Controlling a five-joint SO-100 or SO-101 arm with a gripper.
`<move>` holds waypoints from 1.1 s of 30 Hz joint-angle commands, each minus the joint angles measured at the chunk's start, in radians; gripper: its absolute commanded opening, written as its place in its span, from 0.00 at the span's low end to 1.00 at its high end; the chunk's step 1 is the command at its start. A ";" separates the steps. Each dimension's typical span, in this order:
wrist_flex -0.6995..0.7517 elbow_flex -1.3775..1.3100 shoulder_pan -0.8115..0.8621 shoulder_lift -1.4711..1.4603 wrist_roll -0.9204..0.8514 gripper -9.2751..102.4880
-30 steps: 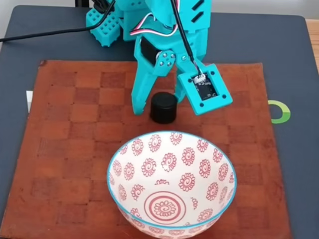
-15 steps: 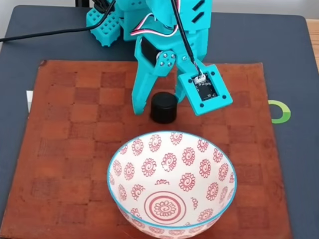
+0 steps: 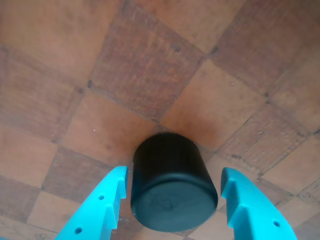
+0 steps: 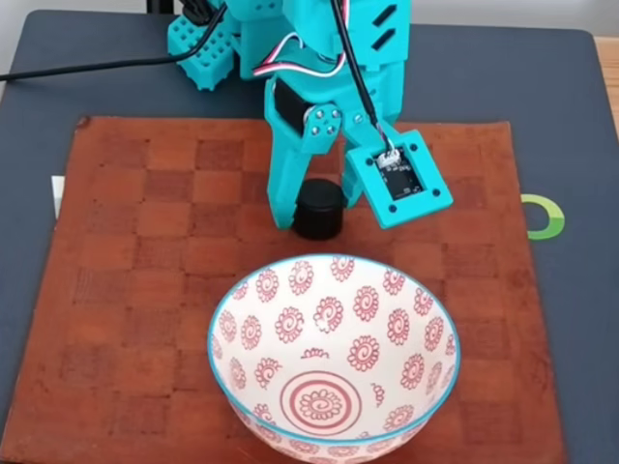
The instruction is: Grasp a black cylinder and put it in a bowl.
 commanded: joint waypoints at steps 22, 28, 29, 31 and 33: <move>0.009 0.002 0.029 0.009 -0.008 0.21; 0.011 0.002 0.029 0.018 -0.006 0.21; 0.011 0.002 0.029 0.020 -0.006 0.21; 0.012 0.002 0.029 0.021 -0.005 0.20; 0.012 0.000 0.029 0.023 -0.003 0.18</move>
